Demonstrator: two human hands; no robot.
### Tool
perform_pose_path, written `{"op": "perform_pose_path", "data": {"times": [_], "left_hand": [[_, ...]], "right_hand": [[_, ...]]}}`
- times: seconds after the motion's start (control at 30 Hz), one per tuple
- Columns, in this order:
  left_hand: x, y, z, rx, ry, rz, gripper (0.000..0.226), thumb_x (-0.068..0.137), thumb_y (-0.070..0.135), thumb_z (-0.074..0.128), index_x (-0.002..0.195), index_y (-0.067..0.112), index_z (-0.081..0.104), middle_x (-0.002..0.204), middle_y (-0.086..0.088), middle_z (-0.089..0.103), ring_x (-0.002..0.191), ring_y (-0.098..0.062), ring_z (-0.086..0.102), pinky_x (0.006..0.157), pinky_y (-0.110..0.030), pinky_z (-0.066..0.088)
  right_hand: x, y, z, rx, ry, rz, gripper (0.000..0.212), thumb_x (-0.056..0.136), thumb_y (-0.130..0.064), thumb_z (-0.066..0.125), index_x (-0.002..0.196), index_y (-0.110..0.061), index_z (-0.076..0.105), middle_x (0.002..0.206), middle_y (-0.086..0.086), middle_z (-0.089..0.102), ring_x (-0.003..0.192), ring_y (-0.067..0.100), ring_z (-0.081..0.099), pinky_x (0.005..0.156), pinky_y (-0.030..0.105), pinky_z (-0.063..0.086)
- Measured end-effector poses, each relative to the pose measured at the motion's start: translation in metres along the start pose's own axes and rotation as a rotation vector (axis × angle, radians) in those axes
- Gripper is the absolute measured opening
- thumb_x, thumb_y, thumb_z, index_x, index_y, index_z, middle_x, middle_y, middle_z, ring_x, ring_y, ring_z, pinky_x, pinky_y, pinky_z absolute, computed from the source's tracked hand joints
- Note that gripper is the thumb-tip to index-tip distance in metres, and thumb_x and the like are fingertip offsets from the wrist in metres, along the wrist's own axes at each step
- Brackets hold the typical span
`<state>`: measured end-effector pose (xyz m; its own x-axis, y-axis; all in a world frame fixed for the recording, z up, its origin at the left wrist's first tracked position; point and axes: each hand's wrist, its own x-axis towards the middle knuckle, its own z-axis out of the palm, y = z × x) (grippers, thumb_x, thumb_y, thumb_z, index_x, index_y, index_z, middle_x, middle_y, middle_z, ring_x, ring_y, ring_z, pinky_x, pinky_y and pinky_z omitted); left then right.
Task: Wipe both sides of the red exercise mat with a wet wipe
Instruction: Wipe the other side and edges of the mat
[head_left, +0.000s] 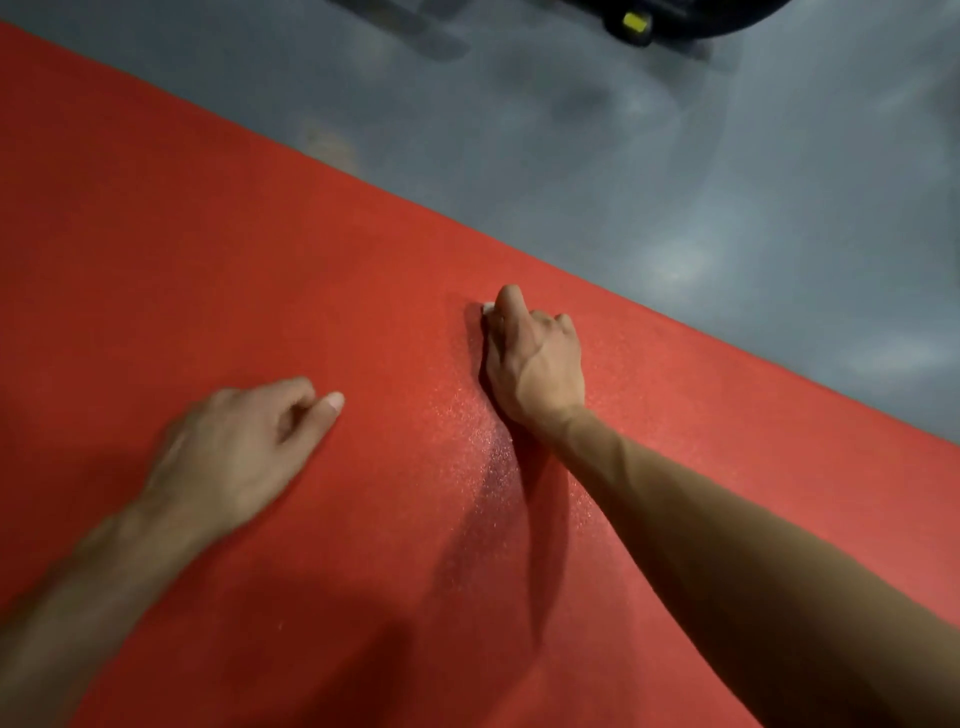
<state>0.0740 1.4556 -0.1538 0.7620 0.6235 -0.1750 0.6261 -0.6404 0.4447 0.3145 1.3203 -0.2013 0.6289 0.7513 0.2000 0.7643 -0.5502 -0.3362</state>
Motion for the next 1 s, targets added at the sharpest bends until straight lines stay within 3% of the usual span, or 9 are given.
{"op": "perform_pose_path", "data": {"times": [0.1,0.2,0.3,0.43,0.63,1.0], "left_hand": [[0.055,-0.011,-0.022,0.248,-0.262,-0.058,0.072,0.089,0.076,0.040,0.065,0.009,0.044,0.048,-0.002,0.046,0.053,-0.024,0.052,0.056,-0.034,0.043],[0.092,-0.014,-0.024,0.206,-0.428,-0.113,0.073,0.088,0.079,0.043,0.053,0.014,0.040,0.045,0.002,0.034,0.041,-0.018,0.038,0.049,-0.032,0.033],[0.106,-0.021,-0.019,0.021,-0.459,-0.208,0.071,0.088,0.072,0.054,0.045,0.015,0.044,0.041,0.004,0.035,0.035,-0.014,0.033,0.042,-0.029,0.029],[0.112,-0.025,-0.020,-0.043,-0.473,-0.178,0.072,0.087,0.068,0.058,0.041,0.014,0.046,0.038,0.005,0.034,0.033,-0.010,0.033,0.043,-0.028,0.032],[0.120,-0.036,-0.023,-0.004,-0.596,-0.164,0.093,0.064,0.104,0.030,0.046,0.014,0.043,0.041,0.004,0.029,0.037,-0.015,0.031,0.050,-0.045,0.045],[0.132,-0.036,-0.027,-0.013,-0.720,-0.176,0.088,0.068,0.099,0.032,0.046,0.014,0.041,0.044,0.002,0.025,0.039,-0.013,0.027,0.053,-0.046,0.043]], "right_hand": [[0.001,0.000,-0.002,-0.015,-0.017,-0.005,0.012,0.102,-0.029,0.041,0.092,-0.022,0.040,0.061,0.003,0.055,0.060,0.031,0.052,0.069,0.039,0.031],[0.004,0.001,-0.003,-0.007,-0.032,0.024,0.014,0.102,-0.028,0.044,0.090,-0.021,0.041,0.059,0.001,0.050,0.055,0.028,0.045,0.068,0.040,0.035],[0.007,0.002,-0.003,0.000,-0.054,0.049,0.016,0.102,-0.027,0.047,0.089,-0.019,0.041,0.058,0.002,0.048,0.054,0.026,0.042,0.069,0.041,0.037],[0.012,0.003,-0.003,-0.011,-0.084,0.067,0.014,0.098,-0.025,0.054,0.090,-0.017,0.046,0.057,0.003,0.049,0.056,0.029,0.046,0.068,0.040,0.034],[0.021,-0.001,-0.009,-0.025,-0.144,0.073,0.013,0.091,-0.020,0.062,0.089,-0.013,0.051,0.056,0.003,0.048,0.054,0.029,0.045,0.065,0.039,0.035],[0.025,0.002,-0.006,-0.042,-0.162,0.061,0.010,0.092,-0.021,0.060,0.090,-0.014,0.054,0.061,-0.001,0.051,0.060,0.027,0.047,0.066,0.039,0.034]]}}
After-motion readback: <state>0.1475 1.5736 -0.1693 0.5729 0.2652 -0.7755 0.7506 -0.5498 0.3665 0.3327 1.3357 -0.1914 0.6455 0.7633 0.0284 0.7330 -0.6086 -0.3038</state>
